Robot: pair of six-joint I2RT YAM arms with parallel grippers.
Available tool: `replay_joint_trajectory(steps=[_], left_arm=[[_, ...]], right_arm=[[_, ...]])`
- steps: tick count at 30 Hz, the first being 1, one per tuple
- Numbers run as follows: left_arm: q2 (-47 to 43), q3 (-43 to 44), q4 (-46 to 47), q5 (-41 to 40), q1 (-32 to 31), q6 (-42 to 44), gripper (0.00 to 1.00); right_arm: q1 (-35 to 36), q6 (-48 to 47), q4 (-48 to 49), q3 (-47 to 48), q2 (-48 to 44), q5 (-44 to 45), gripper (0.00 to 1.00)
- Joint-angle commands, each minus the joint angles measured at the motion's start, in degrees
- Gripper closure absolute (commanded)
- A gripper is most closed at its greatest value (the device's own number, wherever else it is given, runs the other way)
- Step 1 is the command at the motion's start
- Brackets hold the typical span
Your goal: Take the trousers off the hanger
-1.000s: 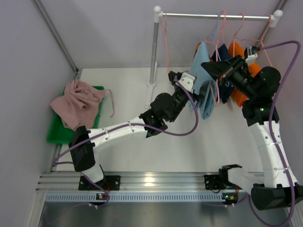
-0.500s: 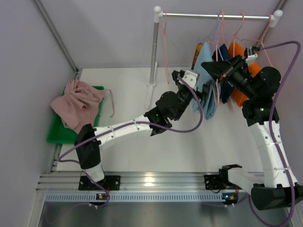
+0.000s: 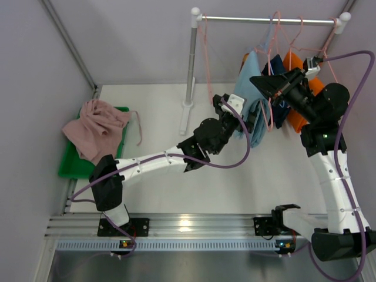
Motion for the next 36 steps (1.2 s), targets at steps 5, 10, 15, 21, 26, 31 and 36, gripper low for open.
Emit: replay_joint_trajectory(steps=[5, 10, 15, 21, 26, 31, 36], left_arm=[[0.1, 3.0, 4.3, -0.4, 0.1, 1.5, 0.08], [3.4, 8.4, 1.4, -2.0, 1.9, -0.1, 0.13], [6.6, 12.6, 1.9, -1.3, 3.2, 1.3, 0.14], [9.0, 13.9, 0.9, -0.3, 3.2, 0.8, 0.14], [10.7, 14.0, 0.7, -1.5, 3.2, 1.3, 0.14], [11.0, 14.3, 1.8, -0.5, 3.3, 2.6, 0.48], [8.7, 16.3, -1.2, 1.5, 3.2, 2.5, 0.78]], right_arm=[[-0.1, -1.8, 13.8, 6.2, -2.7, 0.1, 1.0], [-0.1, -1.6, 13.5, 6.7, -2.6, -0.2, 1.0], [-0.1, -1.1, 13.5, 6.8, -2.7, -0.5, 1.0], [-0.1, 0.0, 14.5, 6.8, -2.4, -0.2, 1.0], [-0.1, 0.0, 14.5, 8.3, -2.0, -0.3, 1.0], [-0.1, -0.7, 13.9, 8.2, -2.3, -0.3, 1.0], [-0.3, -1.9, 12.2, 6.5, -3.0, 0.2, 1.0]])
